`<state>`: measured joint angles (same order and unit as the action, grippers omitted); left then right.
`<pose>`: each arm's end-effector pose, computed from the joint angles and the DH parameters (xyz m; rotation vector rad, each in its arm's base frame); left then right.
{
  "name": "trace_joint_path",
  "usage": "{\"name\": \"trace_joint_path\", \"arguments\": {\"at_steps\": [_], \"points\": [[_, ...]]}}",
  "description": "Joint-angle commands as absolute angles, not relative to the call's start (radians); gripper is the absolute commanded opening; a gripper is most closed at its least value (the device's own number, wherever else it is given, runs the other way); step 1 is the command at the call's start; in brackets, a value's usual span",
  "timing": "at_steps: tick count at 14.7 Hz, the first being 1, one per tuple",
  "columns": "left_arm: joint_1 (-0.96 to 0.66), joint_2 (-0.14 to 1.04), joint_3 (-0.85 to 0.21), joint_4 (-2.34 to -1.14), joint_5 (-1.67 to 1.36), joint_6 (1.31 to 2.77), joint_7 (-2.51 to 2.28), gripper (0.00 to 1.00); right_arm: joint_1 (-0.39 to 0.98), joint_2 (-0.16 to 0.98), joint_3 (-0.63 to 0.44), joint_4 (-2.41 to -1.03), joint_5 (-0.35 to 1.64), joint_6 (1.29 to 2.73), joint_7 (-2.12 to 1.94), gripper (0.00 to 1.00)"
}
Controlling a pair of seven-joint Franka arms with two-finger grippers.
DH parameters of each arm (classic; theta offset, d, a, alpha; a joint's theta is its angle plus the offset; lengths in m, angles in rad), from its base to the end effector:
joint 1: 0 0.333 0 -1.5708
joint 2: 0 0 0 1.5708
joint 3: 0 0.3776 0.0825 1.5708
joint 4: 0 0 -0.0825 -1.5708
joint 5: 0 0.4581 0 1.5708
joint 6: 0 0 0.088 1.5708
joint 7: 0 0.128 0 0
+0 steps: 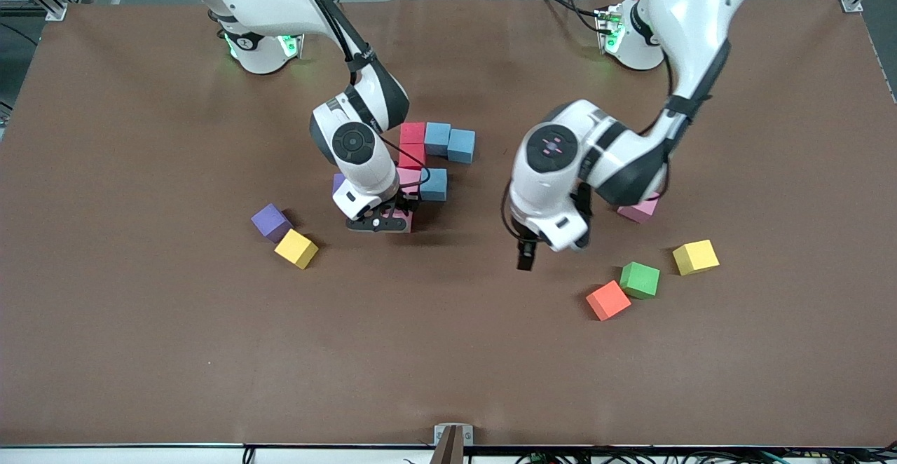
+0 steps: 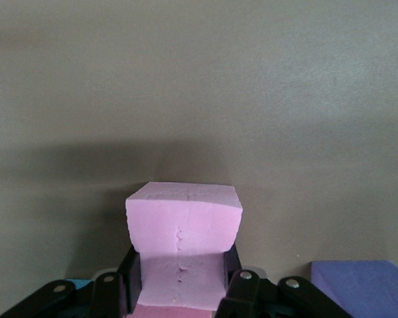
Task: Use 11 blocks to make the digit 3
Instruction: 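Move the open left gripper over the orange cube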
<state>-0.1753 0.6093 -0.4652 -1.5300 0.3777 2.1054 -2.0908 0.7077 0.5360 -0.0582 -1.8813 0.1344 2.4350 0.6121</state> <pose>0.6889 -0.4100 0.3265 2.4417 1.9345 0.1181 0.5705 0.4385 0.2013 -3.0814 0.0857 0.0288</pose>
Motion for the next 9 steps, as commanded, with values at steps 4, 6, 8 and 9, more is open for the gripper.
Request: {"name": "trace_joint_path", "arguments": {"at_steps": [4, 6, 8, 9], "points": [[-0.055, 0.595, -0.468, -1.560, 0.382, 2.094, -1.791, 1.00, 0.735, 0.528, -0.060, -1.922, 0.143, 2.480, 0.653, 0.07], [-0.026, 0.609, -0.466, -1.563, 0.383, 2.094, -1.731, 1.00, 0.736, 0.526, -0.060, -1.942, 0.143, 2.496, 0.653, 0.07], [0.003, 0.621, -0.466, -1.565, 0.408, 2.094, -1.659, 1.00, 0.738, 0.526, -0.060, -1.947, 0.143, 2.496, 0.653, 0.07], [0.011, 0.633, -0.466, -1.575, 0.448, 2.100, -1.643, 1.00, 0.741, 0.526, -0.060, -1.948, 0.141, 2.496, 0.653, 0.07]]}}
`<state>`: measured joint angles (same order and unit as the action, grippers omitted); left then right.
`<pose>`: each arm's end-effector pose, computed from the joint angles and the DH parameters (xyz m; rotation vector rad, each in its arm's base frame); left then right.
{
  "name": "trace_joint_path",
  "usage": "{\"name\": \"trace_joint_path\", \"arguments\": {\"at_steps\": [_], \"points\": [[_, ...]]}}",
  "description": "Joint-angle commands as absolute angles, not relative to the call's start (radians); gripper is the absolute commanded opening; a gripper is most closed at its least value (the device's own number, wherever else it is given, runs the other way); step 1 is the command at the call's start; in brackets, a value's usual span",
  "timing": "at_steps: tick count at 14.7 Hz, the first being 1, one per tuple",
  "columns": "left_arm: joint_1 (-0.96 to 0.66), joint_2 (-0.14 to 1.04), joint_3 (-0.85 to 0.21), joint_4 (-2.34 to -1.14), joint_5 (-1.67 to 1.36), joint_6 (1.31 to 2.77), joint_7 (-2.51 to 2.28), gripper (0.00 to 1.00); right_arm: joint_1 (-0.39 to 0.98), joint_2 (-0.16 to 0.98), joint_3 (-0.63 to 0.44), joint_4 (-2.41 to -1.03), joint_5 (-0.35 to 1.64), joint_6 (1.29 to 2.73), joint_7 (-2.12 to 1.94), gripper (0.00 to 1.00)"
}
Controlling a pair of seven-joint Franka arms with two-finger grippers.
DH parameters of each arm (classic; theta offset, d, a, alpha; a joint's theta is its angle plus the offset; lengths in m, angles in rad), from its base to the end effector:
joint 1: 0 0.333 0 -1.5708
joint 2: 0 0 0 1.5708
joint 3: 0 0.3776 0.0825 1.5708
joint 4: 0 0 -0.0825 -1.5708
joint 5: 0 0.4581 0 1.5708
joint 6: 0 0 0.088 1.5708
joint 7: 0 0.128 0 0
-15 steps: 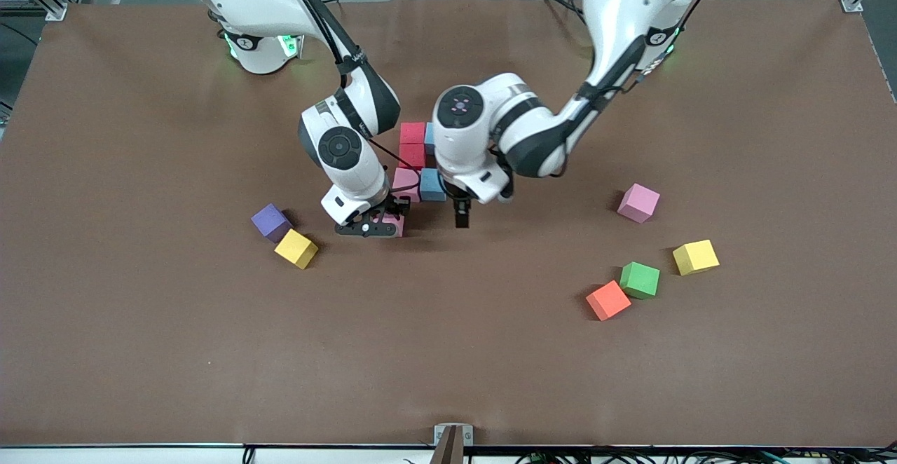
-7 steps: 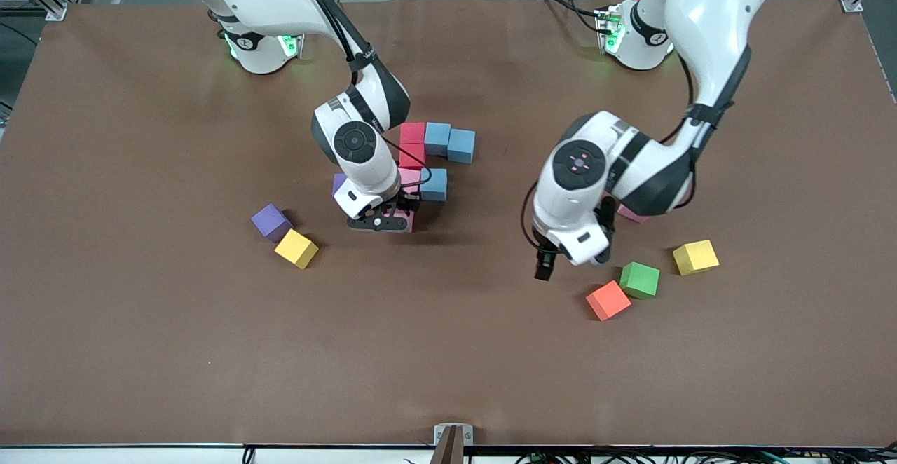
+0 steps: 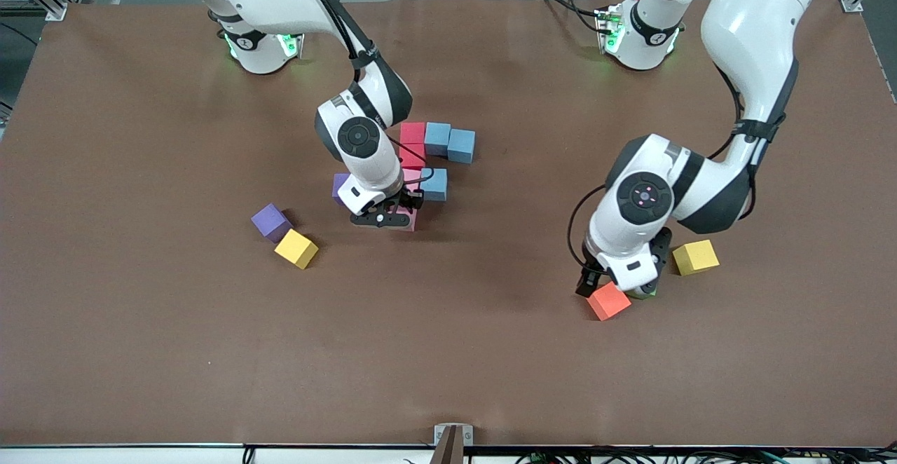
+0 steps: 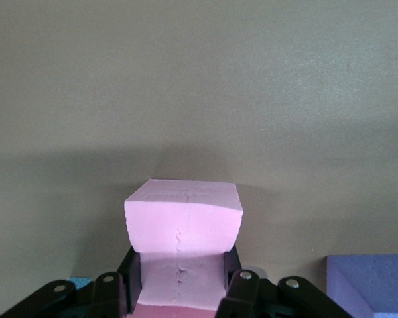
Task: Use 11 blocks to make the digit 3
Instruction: 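Move the open left gripper over the orange cube, then lower the left gripper and grasp the orange cube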
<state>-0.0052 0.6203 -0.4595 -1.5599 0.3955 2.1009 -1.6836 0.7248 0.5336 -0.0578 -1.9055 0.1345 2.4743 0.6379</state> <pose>0.7402 -0.2831 0.3019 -2.6501 -1.6061 -0.1036 0.5596 0.4445 0.1956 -3.0729 0.1022 0.0068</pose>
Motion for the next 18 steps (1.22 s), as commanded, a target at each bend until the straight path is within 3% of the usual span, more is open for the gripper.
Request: {"name": "trace_joint_path", "arguments": {"at_steps": [1, 6, 12, 18], "points": [[0.018, 0.647, -0.466, -1.575, 0.487, 2.109, -1.637, 1.00, 0.742, 0.526, -0.060, -1.950, 0.141, 2.496, 0.655, 0.07], [0.058, 0.681, -0.471, -1.574, 0.512, 2.120, -1.315, 1.00, 0.758, 0.525, -0.061, -1.959, 0.143, 2.496, 0.664, 0.07], [0.101, 0.742, -0.471, -1.563, 0.472, 2.298, -1.307, 1.00, 0.767, 0.525, -0.060, -1.960, 0.143, 2.494, 0.681, 0.07], [0.092, 0.778, -0.471, -1.557, 0.472, 2.307, -1.305, 1.00, 0.775, 0.525, -0.060, -1.959, 0.143, 2.493, 0.684, 0.07]]}}
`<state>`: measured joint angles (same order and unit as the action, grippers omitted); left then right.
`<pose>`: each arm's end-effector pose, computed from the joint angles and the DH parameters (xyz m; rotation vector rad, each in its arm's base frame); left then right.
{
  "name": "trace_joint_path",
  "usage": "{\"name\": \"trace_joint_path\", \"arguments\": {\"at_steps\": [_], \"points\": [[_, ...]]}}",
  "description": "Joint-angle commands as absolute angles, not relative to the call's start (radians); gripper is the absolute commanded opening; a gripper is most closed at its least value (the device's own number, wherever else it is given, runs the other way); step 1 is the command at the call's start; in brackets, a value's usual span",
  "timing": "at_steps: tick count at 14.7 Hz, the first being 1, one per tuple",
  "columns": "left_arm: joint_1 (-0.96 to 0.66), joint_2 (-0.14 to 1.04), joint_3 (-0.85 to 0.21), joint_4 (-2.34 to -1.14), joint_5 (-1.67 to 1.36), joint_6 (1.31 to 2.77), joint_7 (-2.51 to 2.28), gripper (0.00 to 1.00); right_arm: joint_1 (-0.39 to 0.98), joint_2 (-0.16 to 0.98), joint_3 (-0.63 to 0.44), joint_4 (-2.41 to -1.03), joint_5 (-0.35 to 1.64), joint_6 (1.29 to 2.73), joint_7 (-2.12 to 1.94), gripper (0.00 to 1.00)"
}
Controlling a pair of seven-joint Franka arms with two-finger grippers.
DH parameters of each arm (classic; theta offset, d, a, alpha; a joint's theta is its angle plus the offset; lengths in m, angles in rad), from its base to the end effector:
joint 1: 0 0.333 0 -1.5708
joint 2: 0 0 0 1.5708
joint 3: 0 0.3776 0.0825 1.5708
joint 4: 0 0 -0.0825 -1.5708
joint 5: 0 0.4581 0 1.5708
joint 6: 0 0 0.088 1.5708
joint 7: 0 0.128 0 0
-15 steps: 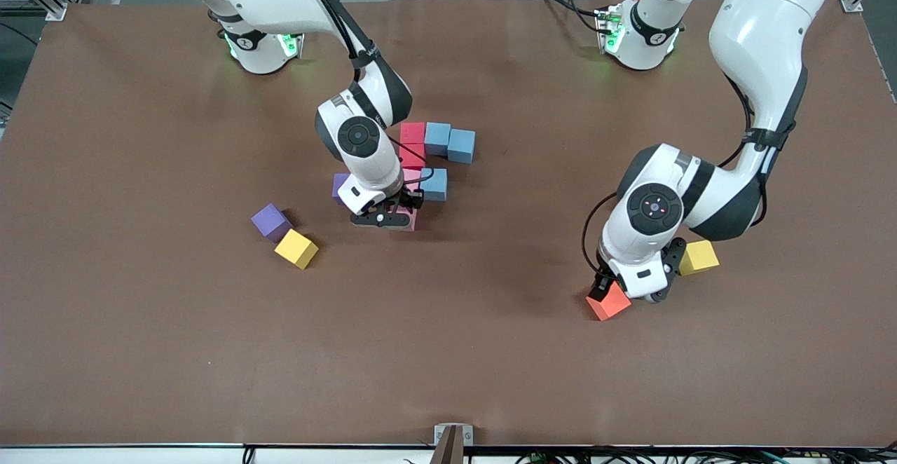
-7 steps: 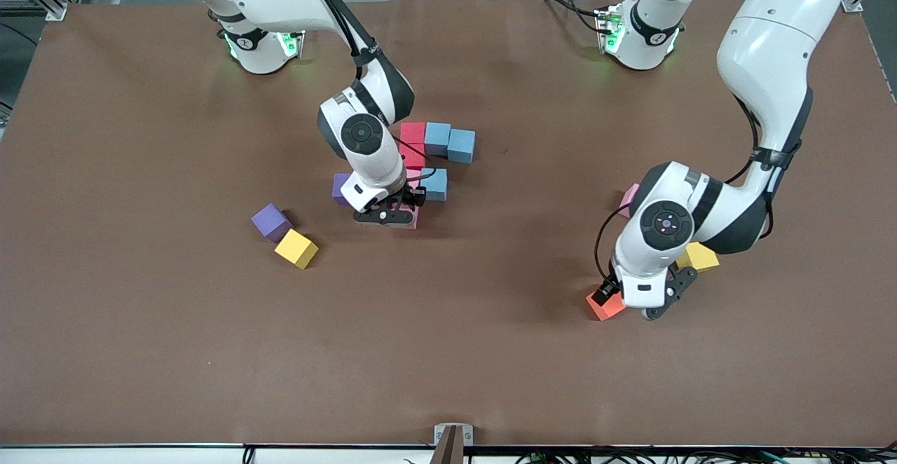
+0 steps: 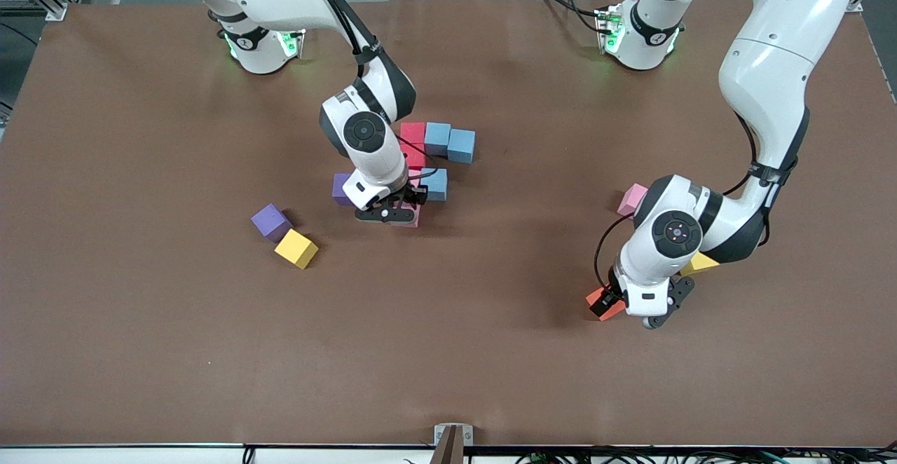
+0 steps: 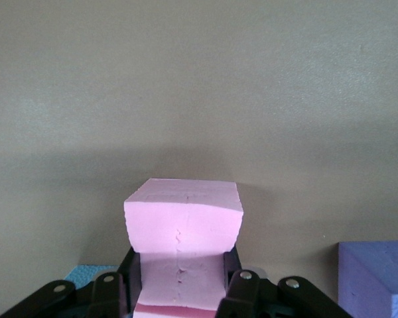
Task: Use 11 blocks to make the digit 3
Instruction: 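Lower the left gripper and grasp the orange cube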
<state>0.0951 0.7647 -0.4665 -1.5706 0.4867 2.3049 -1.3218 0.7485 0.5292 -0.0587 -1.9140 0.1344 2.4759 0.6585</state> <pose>0.7725 -0.2237 0.2091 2.9010 1.1528 0.1395 0.5473 0.4553 0.1951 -3.0751 0.0992 0.0114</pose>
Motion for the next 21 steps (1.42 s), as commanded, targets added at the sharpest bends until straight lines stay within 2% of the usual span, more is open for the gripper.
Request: {"name": "trace_joint_path", "arguments": {"at_steps": [1, 8, 13, 14, 15, 17, 18, 21], "points": [[0.092, 0.788, -0.469, -1.555, 0.474, 2.309, -1.302, 1.00, 0.776, 0.525, -0.060, -1.960, 0.141, 2.493, 0.689, 0.07], [0.094, 0.818, -0.462, -1.554, 0.483, 2.365, -1.220, 1.00, 0.784, 0.523, -0.060, -1.959, 0.143, 2.493, 0.698, 0.07], [0.095, 0.827, -0.423, -1.542, 0.483, 2.368, -1.091, 0.94, 0.788, 0.523, -0.060, -1.960, 0.143, 2.491, 0.699, 0.07], [0.095, 0.828, -0.420, -1.542, 0.483, 2.372, -1.077, 0.90, 0.788, 0.522, -0.060, -1.962, 0.143, 2.491, 0.699, 0.07], [0.095, 0.830, -0.420, -1.542, 0.485, 2.382, -1.081, 0.82, 0.788, 0.522, -0.060, -1.962, 0.143, 2.491, 0.699, 0.07], [0.094, 0.830, -0.420, -1.542, 0.485, 2.385, -1.091, 0.56, 0.788, 0.522, -0.061, -1.962, 0.143, 2.491, 0.699, 0.07], [0.092, 0.828, -0.420, -1.542, 0.479, 2.384, -1.097, 0.48, 0.788, 0.522, -0.061, -1.962, 0.141, 2.491, 0.698, 0.07], [0.074, 0.815, -0.423, -1.543, 0.476, 2.375, -1.283, 0.46, 0.782, 0.525, -0.061, -1.959, 0.141, 2.494, 0.690, 0.07]]}}
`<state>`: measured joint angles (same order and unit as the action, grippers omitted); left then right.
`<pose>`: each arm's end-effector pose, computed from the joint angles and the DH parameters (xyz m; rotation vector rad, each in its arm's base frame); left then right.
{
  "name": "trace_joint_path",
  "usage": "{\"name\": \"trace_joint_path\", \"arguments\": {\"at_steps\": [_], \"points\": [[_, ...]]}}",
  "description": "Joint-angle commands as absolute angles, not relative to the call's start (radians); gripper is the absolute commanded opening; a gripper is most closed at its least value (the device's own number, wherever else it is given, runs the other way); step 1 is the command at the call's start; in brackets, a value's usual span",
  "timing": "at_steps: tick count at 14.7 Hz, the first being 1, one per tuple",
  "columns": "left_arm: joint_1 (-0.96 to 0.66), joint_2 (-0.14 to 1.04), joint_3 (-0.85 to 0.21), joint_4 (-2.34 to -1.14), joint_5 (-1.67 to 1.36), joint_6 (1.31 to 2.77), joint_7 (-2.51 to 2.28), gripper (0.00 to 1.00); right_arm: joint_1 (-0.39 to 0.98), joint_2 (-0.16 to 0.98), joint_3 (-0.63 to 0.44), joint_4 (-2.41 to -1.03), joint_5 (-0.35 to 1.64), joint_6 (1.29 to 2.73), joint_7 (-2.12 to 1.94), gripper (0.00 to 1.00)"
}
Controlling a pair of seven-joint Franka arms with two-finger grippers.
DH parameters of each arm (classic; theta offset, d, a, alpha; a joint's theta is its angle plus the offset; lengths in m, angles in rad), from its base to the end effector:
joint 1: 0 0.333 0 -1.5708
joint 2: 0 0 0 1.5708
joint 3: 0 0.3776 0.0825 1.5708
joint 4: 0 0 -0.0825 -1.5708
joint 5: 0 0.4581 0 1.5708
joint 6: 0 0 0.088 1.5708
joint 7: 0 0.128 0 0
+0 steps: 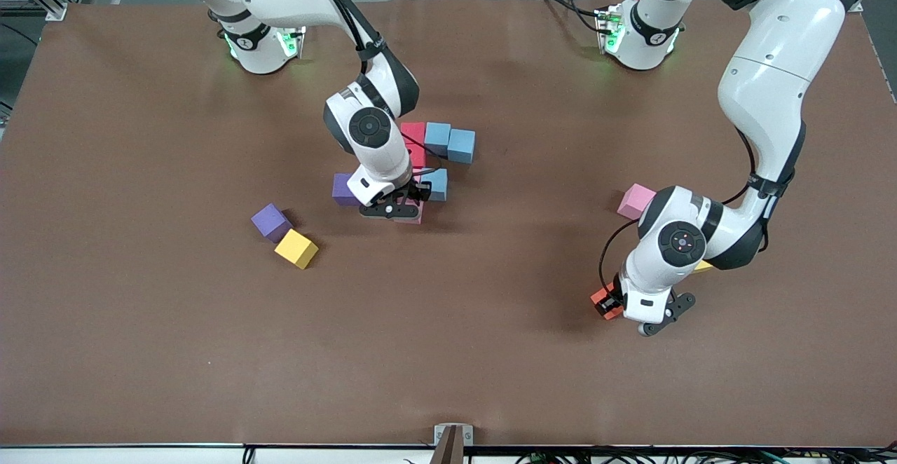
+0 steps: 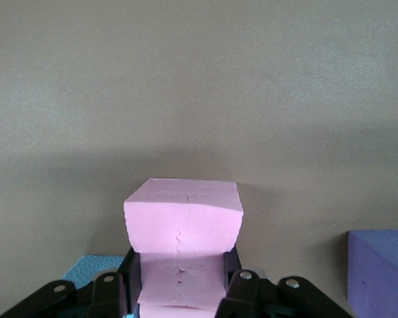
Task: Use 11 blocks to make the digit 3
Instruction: 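Lower the left gripper and grasp the orange cube, then carry the orange cube toward the center cluster with the left gripper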
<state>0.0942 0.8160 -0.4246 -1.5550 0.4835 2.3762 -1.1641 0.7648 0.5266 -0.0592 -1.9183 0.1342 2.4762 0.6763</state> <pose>0.7842 -0.2019 0.1762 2.9528 0.9637 0.1625 0.5389 0.4629 0.1950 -3.0763 0.1023 0.0144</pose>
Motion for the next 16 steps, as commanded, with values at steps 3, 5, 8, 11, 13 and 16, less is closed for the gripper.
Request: {"name": "trace_joint_path", "arguments": {"at_steps": [3, 5, 8, 11, 13, 16], "points": [[0.026, 0.798, -0.431, -1.560, 0.489, 2.370, -1.610, 0.46, 0.767, 0.525, -0.064, -1.956, 0.137, 2.493, 0.649, 0.07], [-0.015, 0.759, -0.433, -1.615, 0.489, 2.361, -1.820, 0.46, 0.753, 0.525, -0.064, -1.956, 0.137, 2.490, 0.617, 0.07], [-0.054, 0.715, -0.475, -1.693, 0.489, 2.359, -2.130, 0.46, 0.749, 0.523, -0.064, -1.954, 0.135, 2.485, 0.606, 0.07], [-0.141, 0.692, -0.482, -1.746, 0.488, 2.347, -2.365, 0.46, 0.746, 0.523, -0.066, -1.956, 0.135, 2.484, 0.589, 0.07], [-0.224, 0.693, -0.482, -1.740, 0.485, 2.278, -2.508, 0.46, 0.746, 0.520, -0.067, -1.956, 0.135, 2.476, 0.577, 0.07], [-0.316, 0.698, -0.482, -1.729, 0.471, 2.250, -2.617, 0.46, 0.744, 0.518, -0.069, -1.957, 0.135, 2.474, 0.577, 0.07]]}}
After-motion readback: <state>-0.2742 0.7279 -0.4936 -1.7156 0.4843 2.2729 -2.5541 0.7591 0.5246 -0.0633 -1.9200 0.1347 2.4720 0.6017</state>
